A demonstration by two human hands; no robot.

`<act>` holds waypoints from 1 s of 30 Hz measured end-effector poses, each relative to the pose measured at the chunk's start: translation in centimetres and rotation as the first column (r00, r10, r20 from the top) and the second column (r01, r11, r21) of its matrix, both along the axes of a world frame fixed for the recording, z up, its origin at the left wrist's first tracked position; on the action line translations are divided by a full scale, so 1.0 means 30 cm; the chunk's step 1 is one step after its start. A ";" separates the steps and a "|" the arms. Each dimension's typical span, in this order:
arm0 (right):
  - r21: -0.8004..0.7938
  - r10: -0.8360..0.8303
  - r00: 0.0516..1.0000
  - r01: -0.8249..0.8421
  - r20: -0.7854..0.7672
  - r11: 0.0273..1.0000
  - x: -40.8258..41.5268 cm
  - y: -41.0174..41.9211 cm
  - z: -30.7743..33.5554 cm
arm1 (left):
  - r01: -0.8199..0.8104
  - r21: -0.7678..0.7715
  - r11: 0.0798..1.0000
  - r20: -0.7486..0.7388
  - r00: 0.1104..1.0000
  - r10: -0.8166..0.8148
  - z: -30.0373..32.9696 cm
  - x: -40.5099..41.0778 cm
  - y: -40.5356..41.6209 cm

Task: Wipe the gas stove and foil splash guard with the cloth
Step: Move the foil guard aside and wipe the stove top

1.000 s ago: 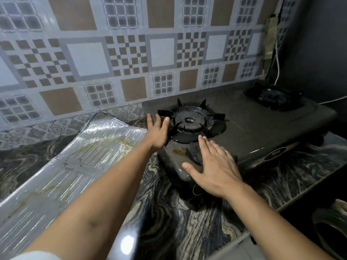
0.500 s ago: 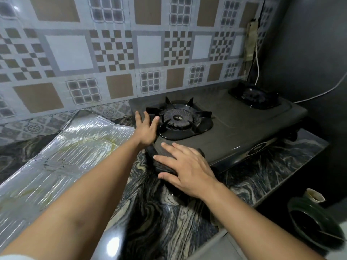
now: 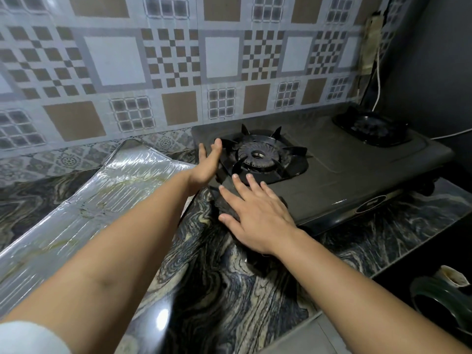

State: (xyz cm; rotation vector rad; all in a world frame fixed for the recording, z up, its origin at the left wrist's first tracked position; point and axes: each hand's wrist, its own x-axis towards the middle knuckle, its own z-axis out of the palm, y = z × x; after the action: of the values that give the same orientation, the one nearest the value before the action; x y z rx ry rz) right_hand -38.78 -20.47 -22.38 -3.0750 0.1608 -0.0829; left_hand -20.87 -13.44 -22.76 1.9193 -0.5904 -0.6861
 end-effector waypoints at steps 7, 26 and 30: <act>0.020 -0.089 0.993 0.091 -0.077 0.996 0.093 0.037 0.008 | 0.028 0.024 0.999 -0.062 0.998 -0.026 0.028 -0.006 0.005; -0.052 0.154 0.918 -0.145 0.365 0.988 -0.186 -0.144 -0.133 | -0.077 0.123 0.989 0.281 0.959 0.039 -0.062 0.020 -0.043; 0.065 -0.039 0.909 0.013 0.415 0.998 -0.217 -0.263 -0.146 | -0.088 0.122 0.989 0.295 0.954 0.049 -0.068 0.021 -0.046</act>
State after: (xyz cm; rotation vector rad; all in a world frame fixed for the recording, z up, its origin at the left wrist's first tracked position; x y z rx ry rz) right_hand -45.30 -28.35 -26.77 -2.9076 0.1764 -0.7150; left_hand -20.24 -14.82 -24.79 2.1761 -0.6699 -0.4076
